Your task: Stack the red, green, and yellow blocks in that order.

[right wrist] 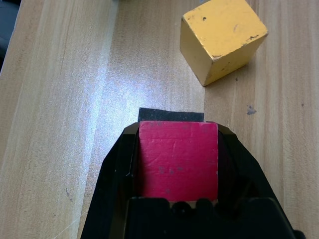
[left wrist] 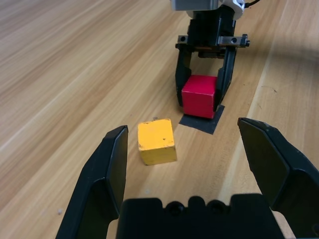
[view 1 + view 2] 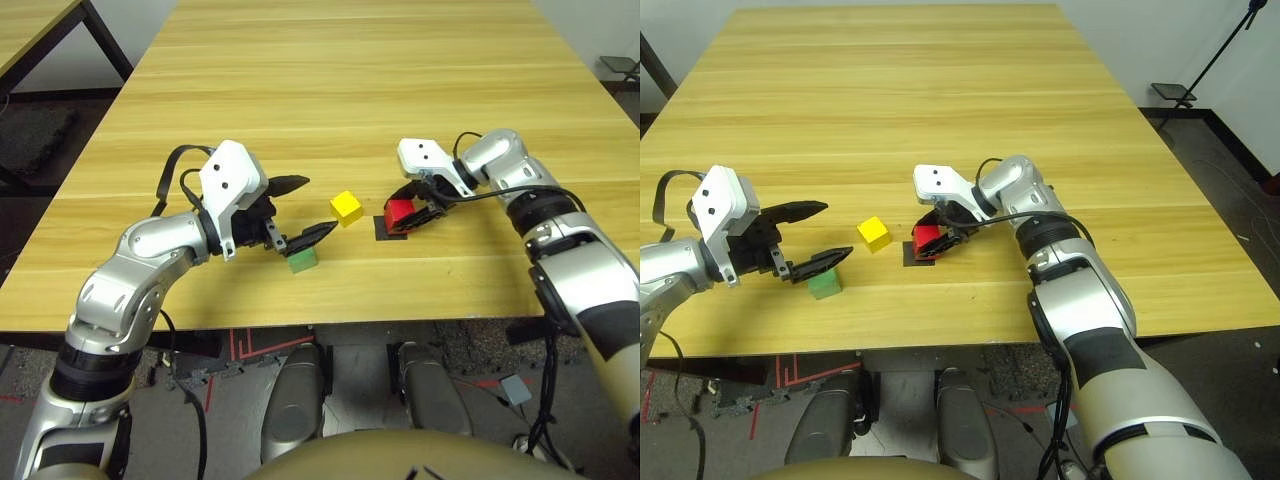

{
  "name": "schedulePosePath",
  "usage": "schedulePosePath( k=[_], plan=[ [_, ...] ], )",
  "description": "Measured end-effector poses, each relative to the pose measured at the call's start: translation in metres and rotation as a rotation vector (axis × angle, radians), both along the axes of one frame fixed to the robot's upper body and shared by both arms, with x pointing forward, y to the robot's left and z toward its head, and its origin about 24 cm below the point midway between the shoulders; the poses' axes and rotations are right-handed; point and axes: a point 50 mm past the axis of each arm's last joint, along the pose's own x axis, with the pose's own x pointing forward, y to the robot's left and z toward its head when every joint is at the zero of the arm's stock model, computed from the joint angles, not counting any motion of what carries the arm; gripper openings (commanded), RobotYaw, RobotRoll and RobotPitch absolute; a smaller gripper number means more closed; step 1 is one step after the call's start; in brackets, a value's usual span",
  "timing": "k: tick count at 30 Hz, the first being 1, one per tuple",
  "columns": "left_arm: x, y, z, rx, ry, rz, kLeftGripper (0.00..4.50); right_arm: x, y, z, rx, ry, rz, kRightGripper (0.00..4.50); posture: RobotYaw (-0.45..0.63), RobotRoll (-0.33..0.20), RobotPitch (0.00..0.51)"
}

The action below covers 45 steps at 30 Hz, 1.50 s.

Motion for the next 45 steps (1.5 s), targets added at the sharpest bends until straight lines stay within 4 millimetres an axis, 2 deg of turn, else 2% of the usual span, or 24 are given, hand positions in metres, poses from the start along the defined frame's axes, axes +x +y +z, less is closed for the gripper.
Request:
schedulePosePath(
  k=[7,14,15,18,21,25,28,31,35,43,45],
  plan=[
    [-0.007,0.009,-0.006,0.057,0.04,0.037,4.5,-0.001,0.003,-0.002,-0.006,0.011,0.019,2.05,0.56,-0.211,0.117],
    [-0.008,0.028,-0.005,0.23,0.07,0.032,4.5,-0.003,0.006,-0.001,0.037,0.024,0.061,4.4,0.52,-0.194,0.108],
    [-0.008,0.032,-0.005,0.259,0.079,0.033,4.5,-0.003,0.004,0.002,0.07,0.027,0.053,4.46,0.52,-0.194,0.107],
    [-0.006,0.04,-0.008,0.309,0.091,0.008,4.5,0.004,-0.011,0.024,0.128,-0.014,0.006,4.46,0.48,-0.189,0.099],
    [-0.005,0.045,-0.016,0.334,0.119,-0.019,4.5,0.008,-0.043,0.063,0.177,-0.099,-0.076,4.46,0.45,-0.187,0.095],
    [0.0,0.045,-0.022,0.337,0.133,-0.046,4.5,0.0,-0.071,0.083,0.209,-0.113,-0.138,4.46,0.41,-0.182,0.09],
    [0.002,0.039,-0.026,0.314,0.134,-0.076,4.5,-0.007,-0.083,0.087,0.222,-0.098,-0.163,4.46,0.38,-0.177,0.088],
    [0.005,0.035,-0.03,0.309,0.142,-0.106,4.5,-0.012,-0.088,0.083,0.235,-0.065,-0.173,4.46,0.35,-0.17,0.088],
    [0.012,0.03,-0.034,0.297,0.139,-0.13,4.5,-0.018,-0.084,0.076,0.233,-0.023,-0.164,4.46,0.33,-0.165,0.091],
    [0.02,0.029,-0.052,0.333,0.183,-0.116,4.5,-0.025,-0.081,0.082,0.278,-0.022,-0.162,4.46,0.31,-0.158,0.094],
    [0.021,0.031,-0.057,0.347,0.193,-0.1,4.09,-0.026,-0.08,0.082,0.288,-0.021,-0.16,4.5,0.32,-0.155,0.093]
  ],
)
